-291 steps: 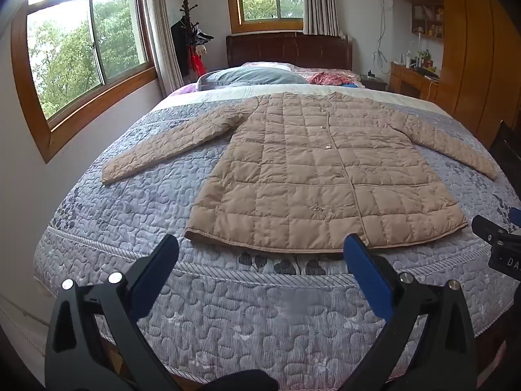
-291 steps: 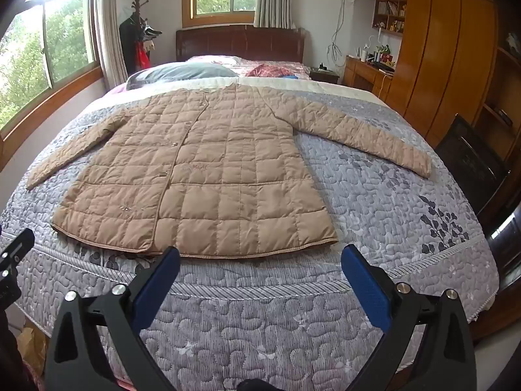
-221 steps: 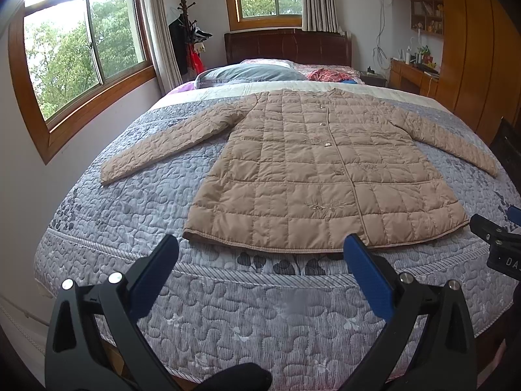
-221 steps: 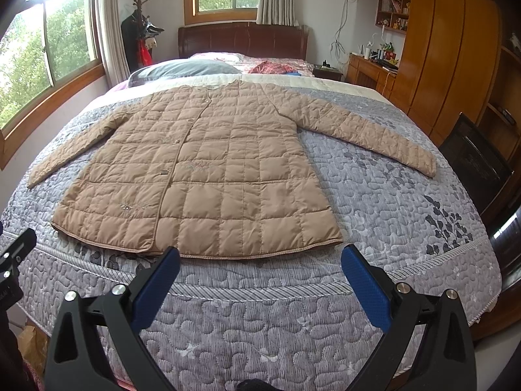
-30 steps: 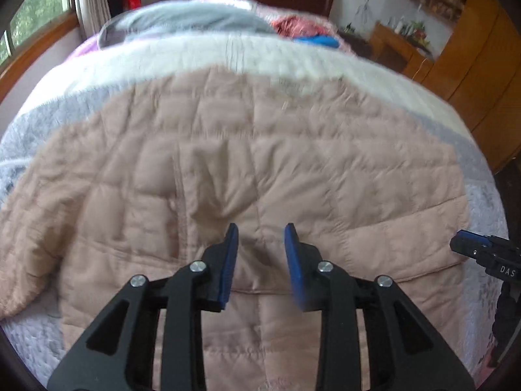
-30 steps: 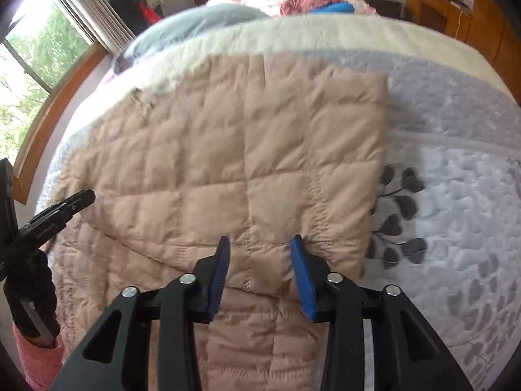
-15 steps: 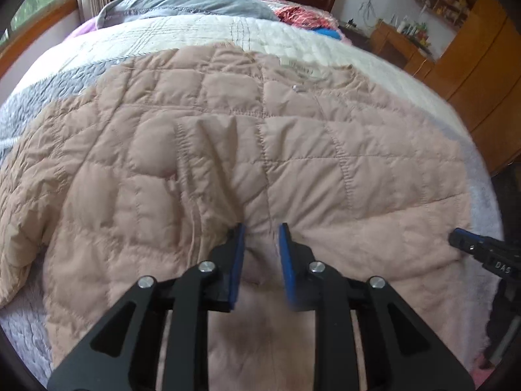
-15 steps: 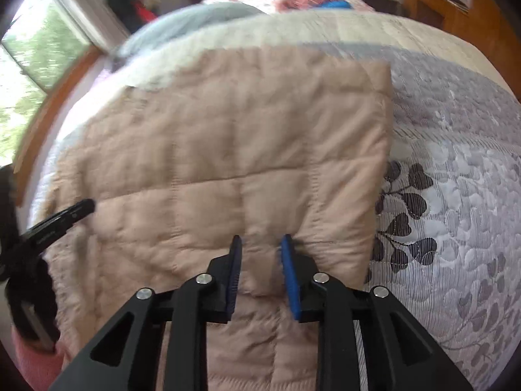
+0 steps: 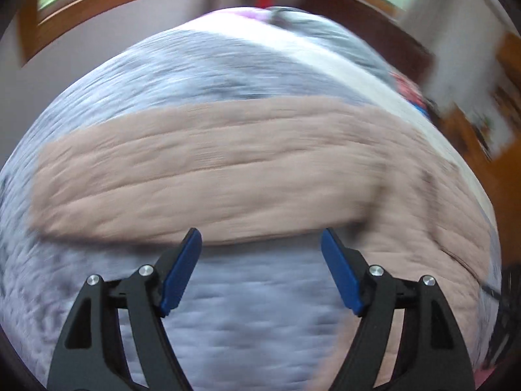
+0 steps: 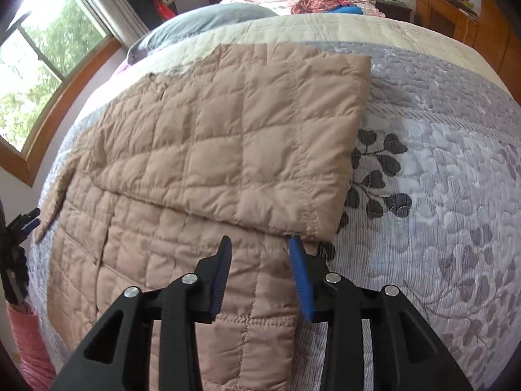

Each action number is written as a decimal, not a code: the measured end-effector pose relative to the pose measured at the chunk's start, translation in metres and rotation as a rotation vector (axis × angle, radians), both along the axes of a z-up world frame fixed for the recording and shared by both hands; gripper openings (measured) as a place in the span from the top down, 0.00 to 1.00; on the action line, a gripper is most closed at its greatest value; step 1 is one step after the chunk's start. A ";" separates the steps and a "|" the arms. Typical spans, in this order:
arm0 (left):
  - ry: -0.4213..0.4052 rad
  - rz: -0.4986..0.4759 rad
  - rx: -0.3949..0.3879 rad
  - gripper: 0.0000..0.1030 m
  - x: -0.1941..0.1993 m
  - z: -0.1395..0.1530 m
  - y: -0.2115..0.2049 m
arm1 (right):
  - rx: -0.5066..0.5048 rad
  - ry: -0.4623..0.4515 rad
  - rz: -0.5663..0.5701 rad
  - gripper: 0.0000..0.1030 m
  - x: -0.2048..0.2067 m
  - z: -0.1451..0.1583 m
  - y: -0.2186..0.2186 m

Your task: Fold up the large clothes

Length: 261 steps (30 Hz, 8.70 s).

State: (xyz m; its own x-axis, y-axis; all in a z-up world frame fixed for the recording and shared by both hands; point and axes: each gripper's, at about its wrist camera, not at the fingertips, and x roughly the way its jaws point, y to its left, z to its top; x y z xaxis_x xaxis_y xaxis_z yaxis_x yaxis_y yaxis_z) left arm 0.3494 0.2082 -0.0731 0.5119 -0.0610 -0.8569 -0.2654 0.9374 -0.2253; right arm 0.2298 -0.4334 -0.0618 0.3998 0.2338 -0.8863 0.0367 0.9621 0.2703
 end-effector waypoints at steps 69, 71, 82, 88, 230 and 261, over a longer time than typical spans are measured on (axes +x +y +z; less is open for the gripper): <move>-0.149 -0.416 0.080 0.97 0.063 -0.004 -0.286 | -0.019 0.034 -0.025 0.63 -0.029 -0.019 0.004; -0.116 -0.418 0.080 0.97 0.068 -0.017 -0.289 | -0.022 0.037 -0.024 0.63 -0.029 -0.021 0.003; -0.068 -0.499 0.001 0.75 0.054 -0.014 -0.270 | -0.037 0.060 -0.039 0.61 -0.023 -0.024 0.002; -0.097 -0.582 -0.072 0.54 0.005 0.022 -0.229 | -0.092 0.050 -0.035 0.60 -0.019 -0.003 0.015; -0.145 -0.452 -0.096 0.91 -0.283 -0.009 -0.077 | 0.185 -0.197 0.089 0.88 -0.330 -0.001 0.010; -0.283 -0.491 -0.078 0.92 -0.265 0.043 -0.095 | 0.150 -0.330 0.112 0.89 -0.314 0.059 -0.003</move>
State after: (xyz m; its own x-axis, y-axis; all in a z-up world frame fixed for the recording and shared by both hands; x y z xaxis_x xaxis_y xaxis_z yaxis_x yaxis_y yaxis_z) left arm 0.0845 0.1127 -0.0301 0.6164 -0.4068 -0.6742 0.2776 0.9135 -0.2973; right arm -0.0841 -0.4366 -0.0027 0.6224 0.4093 -0.6671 -0.1789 0.9042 0.3879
